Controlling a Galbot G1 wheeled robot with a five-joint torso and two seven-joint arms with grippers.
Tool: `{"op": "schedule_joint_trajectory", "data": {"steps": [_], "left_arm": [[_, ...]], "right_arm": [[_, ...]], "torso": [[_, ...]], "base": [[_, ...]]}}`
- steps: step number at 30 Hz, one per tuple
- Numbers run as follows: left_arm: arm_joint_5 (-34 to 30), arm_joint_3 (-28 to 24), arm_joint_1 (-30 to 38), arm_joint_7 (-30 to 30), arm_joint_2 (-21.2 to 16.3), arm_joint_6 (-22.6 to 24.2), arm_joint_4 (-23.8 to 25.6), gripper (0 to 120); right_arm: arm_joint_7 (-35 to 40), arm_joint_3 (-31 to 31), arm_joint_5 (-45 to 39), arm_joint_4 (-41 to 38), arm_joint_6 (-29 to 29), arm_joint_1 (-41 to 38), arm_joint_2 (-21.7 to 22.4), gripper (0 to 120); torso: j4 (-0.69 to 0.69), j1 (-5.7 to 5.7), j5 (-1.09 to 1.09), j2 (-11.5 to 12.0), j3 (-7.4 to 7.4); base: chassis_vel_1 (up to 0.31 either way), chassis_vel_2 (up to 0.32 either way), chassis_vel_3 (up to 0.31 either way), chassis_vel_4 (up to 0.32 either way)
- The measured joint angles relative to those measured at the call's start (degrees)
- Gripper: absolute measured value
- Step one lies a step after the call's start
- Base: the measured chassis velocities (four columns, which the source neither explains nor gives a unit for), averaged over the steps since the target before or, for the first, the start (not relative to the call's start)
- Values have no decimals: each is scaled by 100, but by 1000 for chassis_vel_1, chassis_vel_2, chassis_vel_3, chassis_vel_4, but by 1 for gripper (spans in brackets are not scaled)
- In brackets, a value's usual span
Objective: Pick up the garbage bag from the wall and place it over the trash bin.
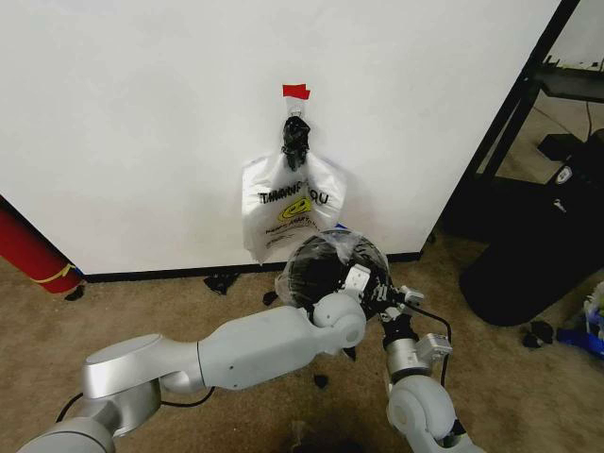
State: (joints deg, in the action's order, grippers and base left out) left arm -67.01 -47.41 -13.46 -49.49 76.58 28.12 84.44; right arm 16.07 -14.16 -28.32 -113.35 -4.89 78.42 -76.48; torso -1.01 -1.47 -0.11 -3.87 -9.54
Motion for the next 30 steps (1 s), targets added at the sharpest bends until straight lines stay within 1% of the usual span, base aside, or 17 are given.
{"op": "schedule_joint_trajectory", "data": {"steps": [2, 3, 7, 10, 17, 19, 21, 23, 24, 25, 26, 27, 30], "left_arm": [[41, -41, 30, -100, -52, 163, 6, 0], [41, -41, 30, -100, -52, 163, 6, 0], [-129, -170, 65, -172, -233, 525, 291, 0], [-286, -223, 78, -164, -293, 638, 426, 0], [-426, -239, 76, -44, -300, 610, 527, 0], [-451, -215, 61, 125, -193, 462, 474, 0], [-447, -201, 57, 158, -161, 403, 433, 0], [-362, -174, 55, 226, -96, 272, 325, 0], [23, -166, 56, 333, -40, 45, 102, 0], [23, -166, 56, 333, -40, 45, 102, 0], [182, -157, 73, 344, -58, 9, 33, 0], [207, -156, 84, 344, -87, 25, 33, 0], [159, -213, 79, 198, -323, 261, 279, 0]], "right_arm": [[0, -2, 8, 8, -7, -3, 1, 1], [0, -2, 8, 8, -7, -3, 1, 1], [15, -25, -8, 18, -7, -29, 42, 1], [21, -24, -20, 19, -5, -33, 48, 1], [23, -9, -29, 18, -3, -30, 38, 1], [23, 37, -27, 16, -3, -6, 22, 1], [23, 43, -25, 15, -5, -3, 22, 1], [21, 62, -21, 1, -12, -1, 25, 1], [15, 80, -25, -18, -13, 4, 51, 1], [15, 80, -25, -18, -13, 4, 51, 1], [15, 83, -48, -19, -5, 17, 65, 1], [19, 86, -67, -18, 4, 19, 70, 1], [28, 57, -91, -10, 5, -5, 73, 1]], "torso": [[0, 0, -1, 0, 0], [0, 0, -1, 0, 0], [0, 0, -1, 0, 0], [1, 0, 0, 0, 0], [1, 0, 0, 0, 0], [-1, 0, 0, 0, 0], [-2, 0, 0, 0, 0], [-1, 0, 0, 0, 0], [-1, 0, 0, 0, 0], [-1, 0, 0, 0, 0], [1, 0, -1, 0, 0], [1, 0, 1, 0, 0], [1, 0, -1, 0, 0]], "base": [[0, 0, 0, 0], [0, 0, 0, 0], [0, 0, 0, 0], [0, 0, 0, 0], [0, 0, 0, 0], [0, 0, 0, 0], [0, 0, 0, 0], [0, 0, 0, 0], [0, 0, 0, 0], [0, 0, 0, 0], [0, 0, 0, 0], [0, 0, 0, 0], [0, 0, 0, 0]]}}
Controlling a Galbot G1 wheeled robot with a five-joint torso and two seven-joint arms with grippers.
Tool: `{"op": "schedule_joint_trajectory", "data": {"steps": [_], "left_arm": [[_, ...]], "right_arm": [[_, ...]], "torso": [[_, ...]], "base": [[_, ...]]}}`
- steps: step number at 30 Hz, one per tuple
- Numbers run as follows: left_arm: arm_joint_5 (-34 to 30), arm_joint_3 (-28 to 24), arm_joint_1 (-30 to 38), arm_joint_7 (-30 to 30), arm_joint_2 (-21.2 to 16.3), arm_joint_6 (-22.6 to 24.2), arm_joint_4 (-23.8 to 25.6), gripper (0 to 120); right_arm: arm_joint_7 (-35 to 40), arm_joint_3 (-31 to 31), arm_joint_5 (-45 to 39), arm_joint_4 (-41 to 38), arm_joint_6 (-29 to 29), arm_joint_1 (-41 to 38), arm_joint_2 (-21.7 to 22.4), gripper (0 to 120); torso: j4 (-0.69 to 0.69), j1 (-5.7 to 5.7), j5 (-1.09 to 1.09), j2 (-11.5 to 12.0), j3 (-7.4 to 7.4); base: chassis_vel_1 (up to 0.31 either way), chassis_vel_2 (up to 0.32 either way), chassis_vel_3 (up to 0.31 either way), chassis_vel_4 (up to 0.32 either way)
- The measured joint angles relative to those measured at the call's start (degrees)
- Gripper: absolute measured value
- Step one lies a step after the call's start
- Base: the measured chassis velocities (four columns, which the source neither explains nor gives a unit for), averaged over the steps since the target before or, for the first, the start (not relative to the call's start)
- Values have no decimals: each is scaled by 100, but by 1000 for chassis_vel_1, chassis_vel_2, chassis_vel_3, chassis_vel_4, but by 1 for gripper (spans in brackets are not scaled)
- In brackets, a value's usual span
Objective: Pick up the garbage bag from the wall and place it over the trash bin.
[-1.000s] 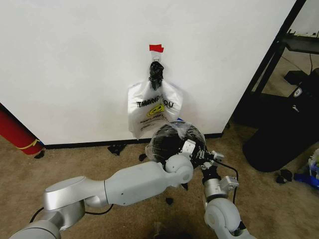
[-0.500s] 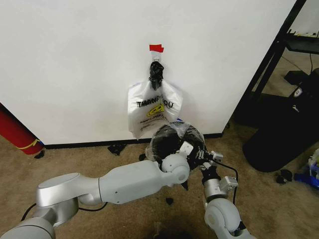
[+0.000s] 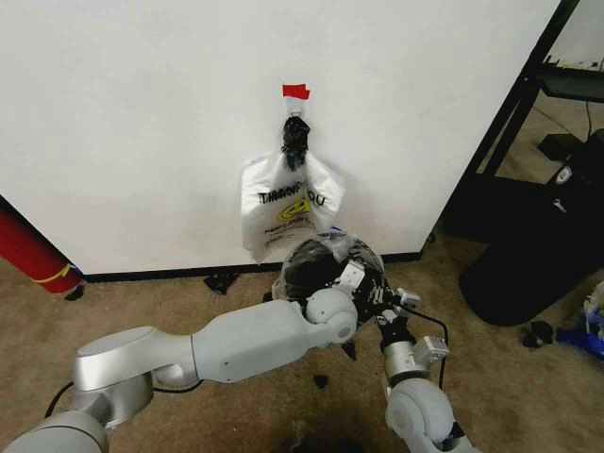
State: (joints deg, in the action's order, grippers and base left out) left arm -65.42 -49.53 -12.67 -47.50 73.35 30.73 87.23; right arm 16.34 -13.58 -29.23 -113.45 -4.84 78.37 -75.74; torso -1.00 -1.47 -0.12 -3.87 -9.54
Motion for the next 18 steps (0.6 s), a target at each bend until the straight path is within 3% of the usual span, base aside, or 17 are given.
{"op": "schedule_joint_trajectory", "data": {"steps": [13, 18], "left_arm": [[-157, 187, -134, -201, -235, -223, 372, 0], [-153, 129, -173, 240, -532, -369, 838, 0]], "right_arm": [[234, -100, -555, -4, 139, -77, -22, 1], [345, -149, -701, 44, 202, -148, 2, 1]], "torso": [[-1, 0, 0, 0, 0], [0, 0, 1, 0, 0]], "base": [[0, 0, 0, 0], [0, 0, 0, 0]]}}
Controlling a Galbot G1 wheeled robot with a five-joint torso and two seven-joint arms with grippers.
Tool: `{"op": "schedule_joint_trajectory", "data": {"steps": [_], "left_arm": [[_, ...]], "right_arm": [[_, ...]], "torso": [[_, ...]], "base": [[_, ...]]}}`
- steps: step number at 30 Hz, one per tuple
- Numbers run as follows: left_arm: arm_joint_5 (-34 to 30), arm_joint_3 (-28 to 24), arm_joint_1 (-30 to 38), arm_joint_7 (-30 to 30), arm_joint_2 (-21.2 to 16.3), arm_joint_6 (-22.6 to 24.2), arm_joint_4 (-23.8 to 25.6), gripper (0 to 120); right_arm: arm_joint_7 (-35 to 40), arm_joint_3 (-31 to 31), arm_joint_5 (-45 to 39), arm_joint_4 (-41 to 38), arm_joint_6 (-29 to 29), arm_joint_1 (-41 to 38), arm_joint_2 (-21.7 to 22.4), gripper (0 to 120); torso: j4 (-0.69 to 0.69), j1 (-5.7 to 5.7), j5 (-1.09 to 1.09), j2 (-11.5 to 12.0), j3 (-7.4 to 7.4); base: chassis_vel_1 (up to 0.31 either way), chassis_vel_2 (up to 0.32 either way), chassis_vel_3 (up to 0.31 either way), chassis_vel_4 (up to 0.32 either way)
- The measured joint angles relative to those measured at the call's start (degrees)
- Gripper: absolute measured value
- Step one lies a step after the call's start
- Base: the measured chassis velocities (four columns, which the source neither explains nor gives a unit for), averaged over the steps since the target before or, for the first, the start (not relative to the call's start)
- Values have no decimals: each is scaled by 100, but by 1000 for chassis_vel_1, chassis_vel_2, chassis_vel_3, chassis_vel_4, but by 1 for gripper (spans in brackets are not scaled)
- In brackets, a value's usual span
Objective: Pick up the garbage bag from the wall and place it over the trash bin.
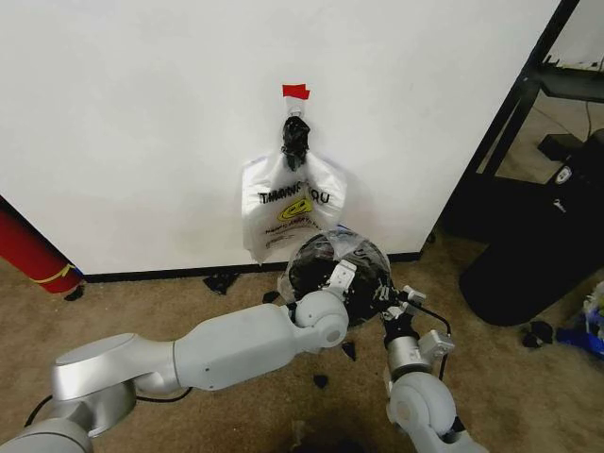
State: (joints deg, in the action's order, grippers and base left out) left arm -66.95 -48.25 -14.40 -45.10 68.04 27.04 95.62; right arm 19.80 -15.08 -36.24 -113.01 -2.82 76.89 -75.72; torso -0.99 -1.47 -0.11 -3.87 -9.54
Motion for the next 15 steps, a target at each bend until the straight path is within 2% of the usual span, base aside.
{"op": "schedule_joint_trajectory", "data": {"steps": [5, 8, 10, 13, 15], "left_arm": [[197, -101, -29, 365, -59, 23, 80, 0], [487, -227, -30, 452, 60, 269, -179, 0], [548, -235, -24, 528, 78, 267, -219, 0], [913, -301, 77, 1104, 1, -81, -269, 0], [1128, -323, 108, 1286, -79, -314, -255, 0]], "right_arm": [[11, 16, -12, 13, 12, -15, -10, 1], [9, 83, 42, 6, 16, -7, -78, 1], [7, 90, 58, 0, 16, -2, -93, 1], [3, 72, 82, -8, 17, 23, -92, 1], [1, 31, 82, -8, 15, 30, -68, 1]], "torso": [[0, 0, 0, 0, 0], [0, 0, 0, 0, 0], [-1, 0, -1, 0, 0], [-2, 0, 0, 0, 0], [-1, 0, -1, 0, 0]], "base": [[0, 0, 0, 0], [0, 0, 0, 0], [0, 0, 0, 0], [0, 0, 0, 0], [0, 0, 0, 0]]}}
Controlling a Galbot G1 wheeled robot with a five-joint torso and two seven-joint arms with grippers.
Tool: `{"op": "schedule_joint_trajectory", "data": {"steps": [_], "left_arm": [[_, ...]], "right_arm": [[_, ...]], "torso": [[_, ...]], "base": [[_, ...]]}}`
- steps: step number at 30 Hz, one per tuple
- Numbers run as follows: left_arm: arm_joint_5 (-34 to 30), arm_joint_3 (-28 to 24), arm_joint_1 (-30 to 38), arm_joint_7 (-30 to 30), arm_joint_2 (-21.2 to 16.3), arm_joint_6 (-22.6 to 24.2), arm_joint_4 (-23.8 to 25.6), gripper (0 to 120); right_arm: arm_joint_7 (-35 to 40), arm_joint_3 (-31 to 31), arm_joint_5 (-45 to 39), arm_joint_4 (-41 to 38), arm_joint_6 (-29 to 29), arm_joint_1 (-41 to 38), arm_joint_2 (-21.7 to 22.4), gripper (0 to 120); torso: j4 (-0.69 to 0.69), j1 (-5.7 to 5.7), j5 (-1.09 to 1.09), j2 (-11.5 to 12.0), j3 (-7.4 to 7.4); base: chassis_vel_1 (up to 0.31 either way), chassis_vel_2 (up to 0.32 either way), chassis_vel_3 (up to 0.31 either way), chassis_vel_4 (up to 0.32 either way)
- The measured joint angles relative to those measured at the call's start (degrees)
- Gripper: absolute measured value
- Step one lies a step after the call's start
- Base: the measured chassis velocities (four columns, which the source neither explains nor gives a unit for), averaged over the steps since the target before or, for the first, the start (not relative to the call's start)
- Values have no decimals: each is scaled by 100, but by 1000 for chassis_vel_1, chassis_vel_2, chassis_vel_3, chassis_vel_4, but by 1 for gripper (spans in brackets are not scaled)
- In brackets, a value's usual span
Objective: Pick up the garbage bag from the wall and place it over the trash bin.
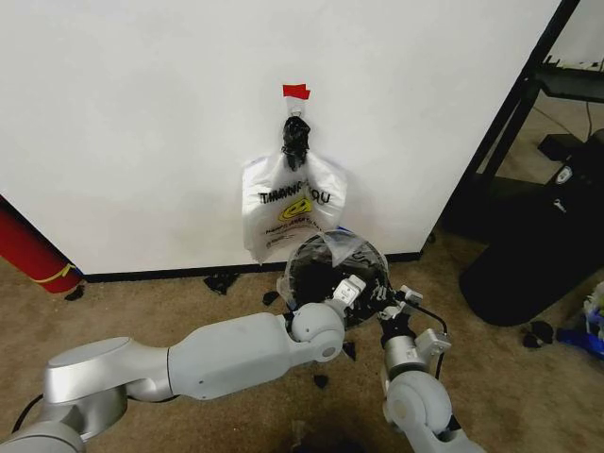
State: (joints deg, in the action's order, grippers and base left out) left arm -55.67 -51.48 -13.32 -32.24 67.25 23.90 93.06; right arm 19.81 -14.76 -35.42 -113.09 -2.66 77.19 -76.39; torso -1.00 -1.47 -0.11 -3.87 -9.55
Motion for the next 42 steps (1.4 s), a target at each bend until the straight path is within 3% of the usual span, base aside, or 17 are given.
{"op": "schedule_joint_trajectory", "data": {"steps": [5, 9, 15, 23, 32, 39, 42], "left_arm": [[76, 99, -35, -82, -52, -360, 60, 0], [279, 187, -205, -313, -34, -1098, 20, 0], [613, 243, -334, -597, 51, -1378, -106, 0], [707, 174, -312, -664, 398, -1188, -541, 0], [577, 22, -228, -636, 483, -849, -724, 0], [157, 36, -119, -790, 527, -640, -630, 0], [-254, 81, -11, -980, 454, -572, -285, 0]], "right_arm": [[8, -40, -32, 13, -2, -35, 41, 1], [43, -48, -105, 22, 8, -113, 49, 1], [53, -33, -129, 13, 19, -105, 44, 1], [48, 16, -138, -98, 29, -26, 1, 1], [33, 11, -106, -159, 41, 16, 87, 1], [-162, 54, 296, -46, -105, 23, 25, 1], [-202, 51, 422, 77, -162, -1, 16, 1]], "torso": [[0, 0, 0, 0, 0], [0, 0, 0, 0, 0], [0, 0, 0, 0, 0], [-1, 0, 1, 0, 0], [0, 0, 0, 0, 0], [0, 0, 1, 0, 0], [-1, 0, 0, 0, 0]], "base": [[0, 0, 0, 0], [0, 0, 0, 0], [0, 0, 0, 0], [0, 0, 0, 0], [0, 0, 0, 0], [0, 0, 0, 0], [0, 0, 0, 0]]}}
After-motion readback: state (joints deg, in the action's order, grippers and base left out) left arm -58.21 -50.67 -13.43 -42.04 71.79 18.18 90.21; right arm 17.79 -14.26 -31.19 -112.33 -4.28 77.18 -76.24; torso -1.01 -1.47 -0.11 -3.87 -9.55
